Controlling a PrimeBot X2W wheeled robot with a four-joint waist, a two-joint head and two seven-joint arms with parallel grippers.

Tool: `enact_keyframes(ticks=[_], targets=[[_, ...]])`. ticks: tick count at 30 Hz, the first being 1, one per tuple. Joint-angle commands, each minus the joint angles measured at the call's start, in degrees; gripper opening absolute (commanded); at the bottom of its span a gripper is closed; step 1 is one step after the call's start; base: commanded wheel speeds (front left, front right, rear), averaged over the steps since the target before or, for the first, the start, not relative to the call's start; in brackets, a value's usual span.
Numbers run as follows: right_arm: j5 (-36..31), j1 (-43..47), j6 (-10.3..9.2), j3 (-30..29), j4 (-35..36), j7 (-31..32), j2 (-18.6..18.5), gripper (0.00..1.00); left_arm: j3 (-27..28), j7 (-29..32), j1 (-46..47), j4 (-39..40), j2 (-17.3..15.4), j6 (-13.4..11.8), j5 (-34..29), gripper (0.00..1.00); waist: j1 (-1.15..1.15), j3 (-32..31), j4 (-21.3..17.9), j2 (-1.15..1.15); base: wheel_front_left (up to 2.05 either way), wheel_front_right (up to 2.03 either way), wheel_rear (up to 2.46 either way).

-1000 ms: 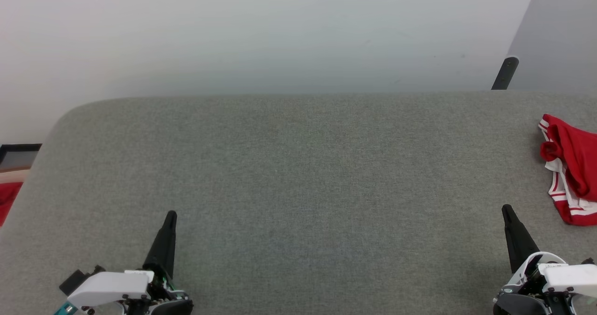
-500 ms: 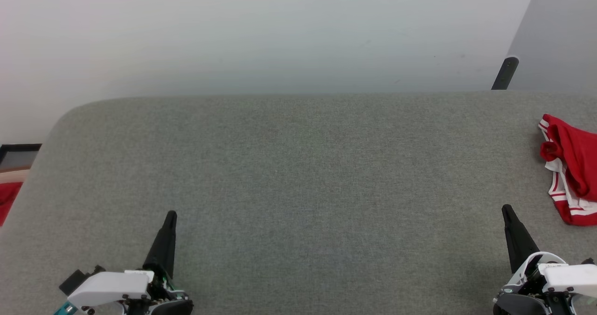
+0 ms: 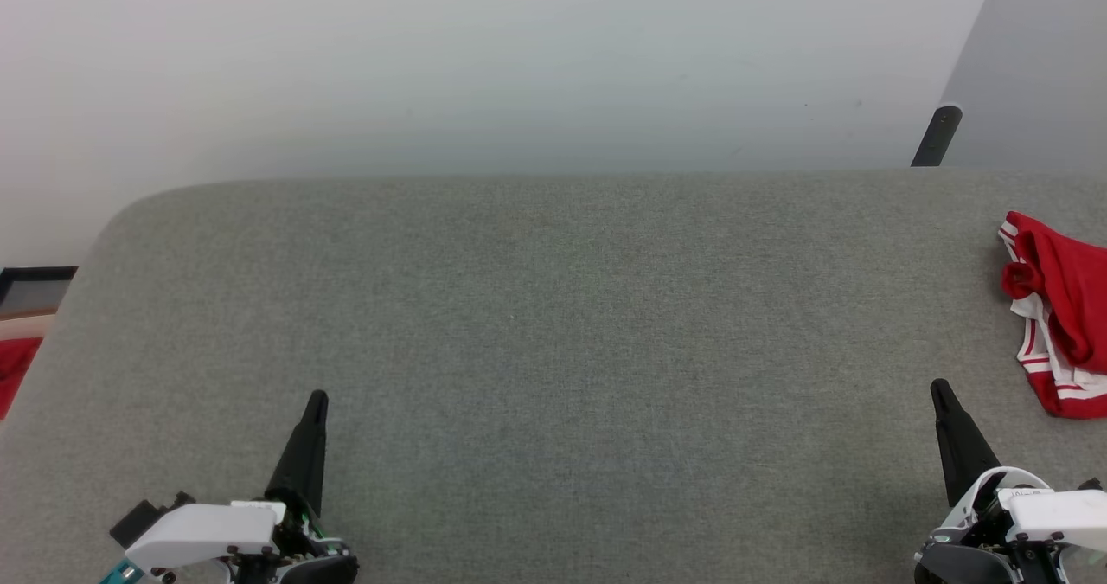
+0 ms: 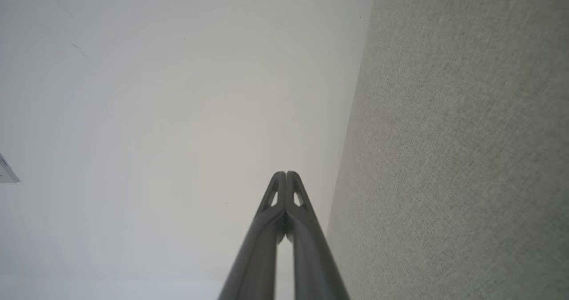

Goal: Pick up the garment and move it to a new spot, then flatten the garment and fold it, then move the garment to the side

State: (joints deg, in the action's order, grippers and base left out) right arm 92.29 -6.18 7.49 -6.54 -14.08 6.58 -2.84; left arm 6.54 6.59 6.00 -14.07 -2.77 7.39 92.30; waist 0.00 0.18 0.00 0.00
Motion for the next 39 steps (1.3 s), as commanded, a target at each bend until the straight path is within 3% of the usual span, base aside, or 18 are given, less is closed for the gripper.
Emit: enact_keyframes(ticks=[1, 39], targets=[[0.23, -0.19, 0.0, -0.01, 0.11, 0.11, 0.09, 0.0, 0.12, 0.11, 0.47, 0.07, -0.01, 0.19, 0.19, 0.0, 0.0, 0.0, 0.0, 0.0, 0.0, 0.0, 0.0], [0.24, -0.19, 0.0, -0.01, 0.11, 0.11, 0.09, 0.0, 0.11, 0.11, 0.47, 0.07, -0.01, 0.19, 0.2, 0.0, 0.0, 0.0, 0.0, 0.0, 0.0, 0.0, 0.0]])
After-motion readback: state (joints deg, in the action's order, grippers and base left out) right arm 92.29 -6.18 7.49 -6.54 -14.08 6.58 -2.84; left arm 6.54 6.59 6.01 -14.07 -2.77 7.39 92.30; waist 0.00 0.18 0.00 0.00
